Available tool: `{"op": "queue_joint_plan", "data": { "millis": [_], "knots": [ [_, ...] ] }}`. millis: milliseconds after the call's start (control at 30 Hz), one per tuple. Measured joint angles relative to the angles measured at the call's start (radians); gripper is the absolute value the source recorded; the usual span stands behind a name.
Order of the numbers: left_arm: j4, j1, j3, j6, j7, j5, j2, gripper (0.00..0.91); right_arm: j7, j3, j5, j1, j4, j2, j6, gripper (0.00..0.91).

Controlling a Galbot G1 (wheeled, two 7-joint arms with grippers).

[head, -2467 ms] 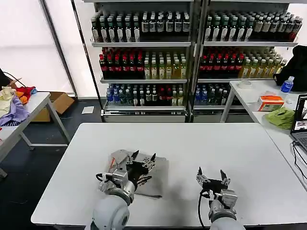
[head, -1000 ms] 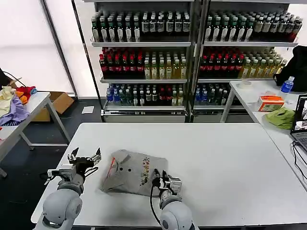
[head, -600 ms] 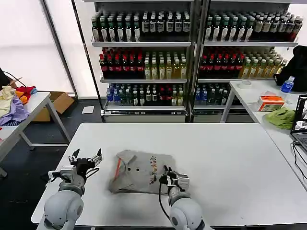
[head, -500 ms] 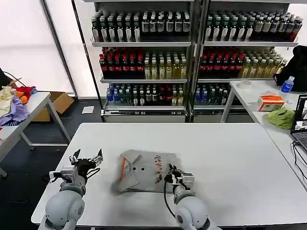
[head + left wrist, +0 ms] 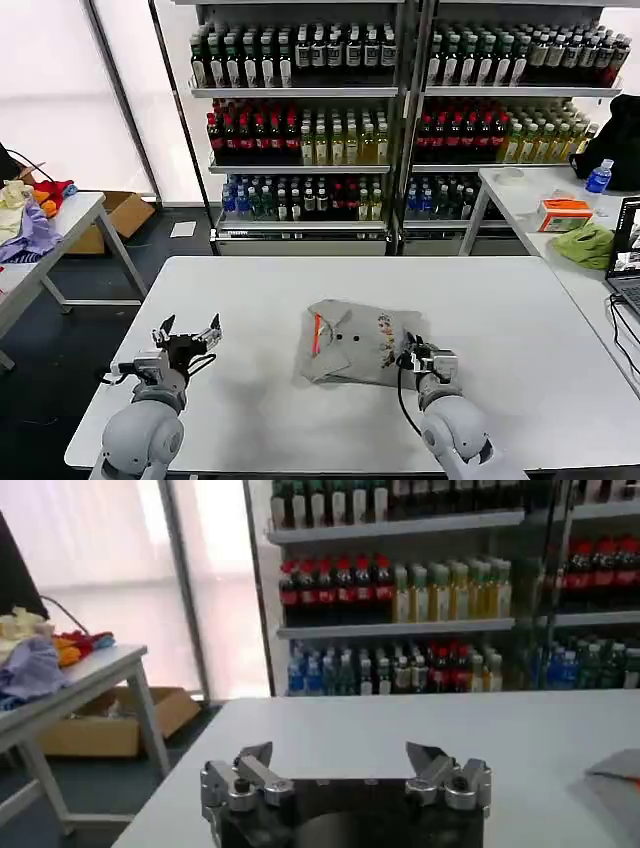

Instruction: Fold and organize the clothes.

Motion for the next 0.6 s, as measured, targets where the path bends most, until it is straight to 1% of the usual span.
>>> {"op": "queue_joint_plan", "data": {
  "millis": [233,333,467,600],
  "knots": [
    [-0.004,0.004,0.005,0.004,0.0,0.005,-0.008,0.907,-0.048,0.042,-0.076,0.018,-0.037,-0.005,0.03,0.907],
    [-0.004,0.011,0.005,0.003,0.001,0.007,-0.009,0.907,-0.061,0.054,-0.112,0.013,-0.036,-0.011,0.043,0.907],
    [-0.001,0.014,0.008,0.003,0.002,0.01,-0.01,0.907,-0.071,0.058,-0.14,-0.009,0.005,-0.012,0.051,0.907],
    [0.003,0.013,0.015,0.002,0.004,0.016,-0.02,0.907,-0.071,0.043,-0.144,-0.043,0.078,-0.012,0.045,0.907]
  ]
}}
